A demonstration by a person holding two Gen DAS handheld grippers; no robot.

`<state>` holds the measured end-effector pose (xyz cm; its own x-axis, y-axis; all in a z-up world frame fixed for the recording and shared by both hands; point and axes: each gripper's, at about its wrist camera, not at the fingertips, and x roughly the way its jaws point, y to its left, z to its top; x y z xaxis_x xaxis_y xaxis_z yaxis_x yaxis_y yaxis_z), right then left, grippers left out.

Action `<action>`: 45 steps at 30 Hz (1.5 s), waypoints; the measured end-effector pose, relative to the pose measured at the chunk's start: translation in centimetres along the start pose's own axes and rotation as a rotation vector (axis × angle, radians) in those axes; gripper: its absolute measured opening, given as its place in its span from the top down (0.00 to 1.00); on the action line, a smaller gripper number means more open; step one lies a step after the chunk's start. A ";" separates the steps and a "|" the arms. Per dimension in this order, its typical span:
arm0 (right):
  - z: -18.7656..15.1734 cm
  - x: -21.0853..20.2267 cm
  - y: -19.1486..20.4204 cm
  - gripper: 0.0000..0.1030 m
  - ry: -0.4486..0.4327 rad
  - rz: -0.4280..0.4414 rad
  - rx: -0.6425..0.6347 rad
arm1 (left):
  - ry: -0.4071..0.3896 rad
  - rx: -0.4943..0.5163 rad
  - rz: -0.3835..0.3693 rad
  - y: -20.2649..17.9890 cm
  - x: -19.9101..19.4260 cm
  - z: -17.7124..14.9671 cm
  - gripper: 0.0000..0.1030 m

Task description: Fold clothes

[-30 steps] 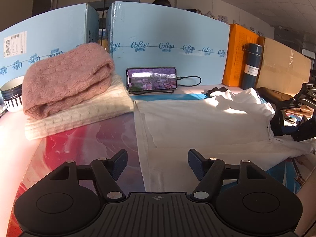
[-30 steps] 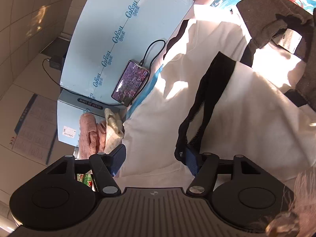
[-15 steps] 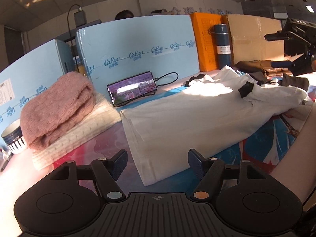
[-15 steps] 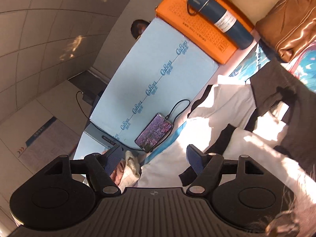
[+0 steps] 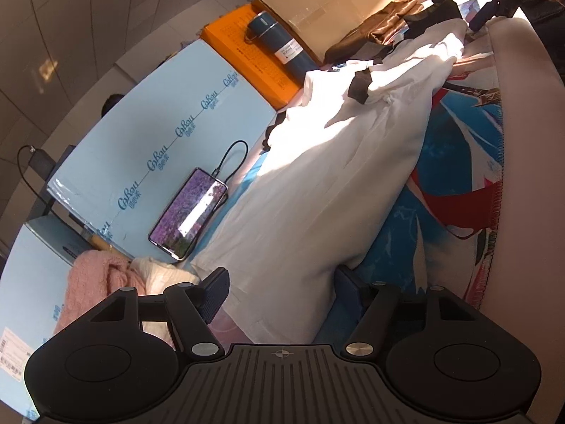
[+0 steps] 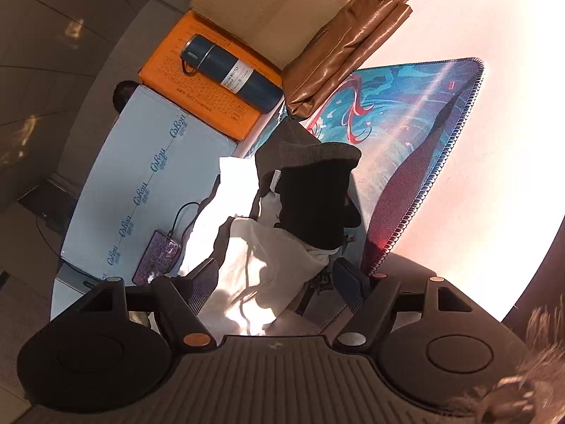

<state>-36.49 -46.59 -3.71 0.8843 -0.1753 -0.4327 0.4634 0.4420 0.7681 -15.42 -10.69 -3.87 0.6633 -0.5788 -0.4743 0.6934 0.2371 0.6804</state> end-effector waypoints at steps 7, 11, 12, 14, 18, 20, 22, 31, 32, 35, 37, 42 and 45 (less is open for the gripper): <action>0.0 2.6 0.6 0.73 -0.043 -0.087 -0.021 | 0.008 0.078 -0.069 -0.4 -1.3 -0.3 0.69; 0.1 2.6 0.7 0.67 -0.038 -0.070 -0.034 | 0.031 0.235 -0.015 -1.4 -2.7 -0.4 0.33; 0.1 2.7 0.7 0.63 -0.037 -0.065 -0.033 | 0.043 0.286 0.001 -1.6 -2.7 -0.3 0.33; 0.1 2.8 1.1 0.57 -0.038 -0.061 -0.041 | 0.067 0.322 -0.019 -1.3 -2.3 0.0 0.33; 0.1 3.1 1.4 0.54 -0.037 -0.060 -0.049 | 0.088 0.421 -0.031 -1.4 -0.9 0.6 0.34; 0.3 3.3 1.4 0.54 -0.031 -0.056 -0.040 | 0.093 0.438 -0.052 -1.1 -0.3 0.8 0.38; 0.3 3.7 1.5 0.59 -0.020 -0.069 -0.051 | 0.104 0.449 -0.095 -0.9 0.6 0.9 0.63; 0.6 2.2 1.5 0.89 -0.075 -0.006 -0.069 | 0.064 0.404 -0.055 -0.2 -1.0 1.7 0.93; 0.7 1.8 1.6 0.89 -0.077 0.007 -0.064 | 0.059 0.395 -0.048 -0.2 -1.7 1.8 0.93; 0.7 0.7 1.6 0.89 -0.076 0.030 -0.058 | 0.047 0.359 -0.040 -0.7 -3.4 1.9 0.95; 0.4 0.0 1.4 0.89 -0.068 0.031 -0.052 | 0.054 0.339 -0.037 -1.2 -4.5 1.8 0.98; -0.3 -1.6 0.5 0.89 -0.059 0.013 -0.055 | 0.081 0.228 -0.064 -1.9 -5.7 0.9 0.99; -0.3 -1.4 0.1 0.86 -0.039 -0.029 -0.072 | 0.099 0.135 -0.053 -1.1 -5.5 0.2 0.93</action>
<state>-37.70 -45.99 -3.18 0.8730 -0.2224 -0.4342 0.4845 0.4984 0.7189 -19.89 -7.89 -1.92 0.6555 -0.5067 -0.5599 0.6888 0.0972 0.7184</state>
